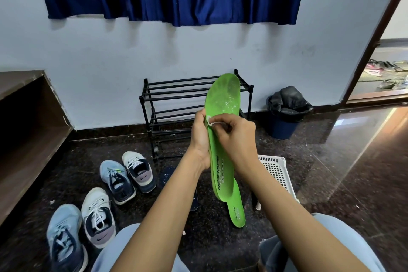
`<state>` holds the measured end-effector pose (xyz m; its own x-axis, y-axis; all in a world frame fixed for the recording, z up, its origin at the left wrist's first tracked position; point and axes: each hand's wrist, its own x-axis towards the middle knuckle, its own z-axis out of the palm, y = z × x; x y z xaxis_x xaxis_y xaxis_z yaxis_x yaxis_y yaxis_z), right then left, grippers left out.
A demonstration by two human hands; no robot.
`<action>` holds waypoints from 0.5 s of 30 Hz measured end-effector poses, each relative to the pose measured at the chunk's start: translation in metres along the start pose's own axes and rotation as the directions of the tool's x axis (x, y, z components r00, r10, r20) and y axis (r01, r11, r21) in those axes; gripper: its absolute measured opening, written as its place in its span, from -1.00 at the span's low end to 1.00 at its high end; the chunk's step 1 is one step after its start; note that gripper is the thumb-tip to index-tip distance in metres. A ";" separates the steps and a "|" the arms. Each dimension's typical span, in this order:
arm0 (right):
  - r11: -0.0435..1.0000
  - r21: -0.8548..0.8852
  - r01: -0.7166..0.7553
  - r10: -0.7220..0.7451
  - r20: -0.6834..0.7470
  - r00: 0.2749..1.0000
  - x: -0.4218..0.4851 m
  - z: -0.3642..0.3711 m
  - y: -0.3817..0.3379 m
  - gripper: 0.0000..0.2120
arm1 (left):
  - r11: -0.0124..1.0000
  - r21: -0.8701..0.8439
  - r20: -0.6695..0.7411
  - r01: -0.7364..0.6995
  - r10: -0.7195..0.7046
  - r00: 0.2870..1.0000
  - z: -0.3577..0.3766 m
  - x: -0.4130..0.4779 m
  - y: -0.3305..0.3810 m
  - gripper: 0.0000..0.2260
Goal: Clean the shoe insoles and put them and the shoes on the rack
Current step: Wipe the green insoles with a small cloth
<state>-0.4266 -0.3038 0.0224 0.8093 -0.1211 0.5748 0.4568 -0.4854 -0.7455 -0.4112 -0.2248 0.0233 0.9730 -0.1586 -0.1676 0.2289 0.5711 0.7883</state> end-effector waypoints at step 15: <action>1.000 0.014 0.013 -0.013 -0.017 1.000 -0.001 0.000 0.001 -0.85 | 0.999 -0.038 0.030 -0.023 0.024 0.999 0.000 0.000 -0.001 -0.42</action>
<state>-0.4269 -0.3040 0.0212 0.7968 -0.1299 0.5901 0.4724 -0.4749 -0.7425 -0.4109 -0.2250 0.0223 0.9769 -0.1688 -0.1309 0.2075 0.6049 0.7688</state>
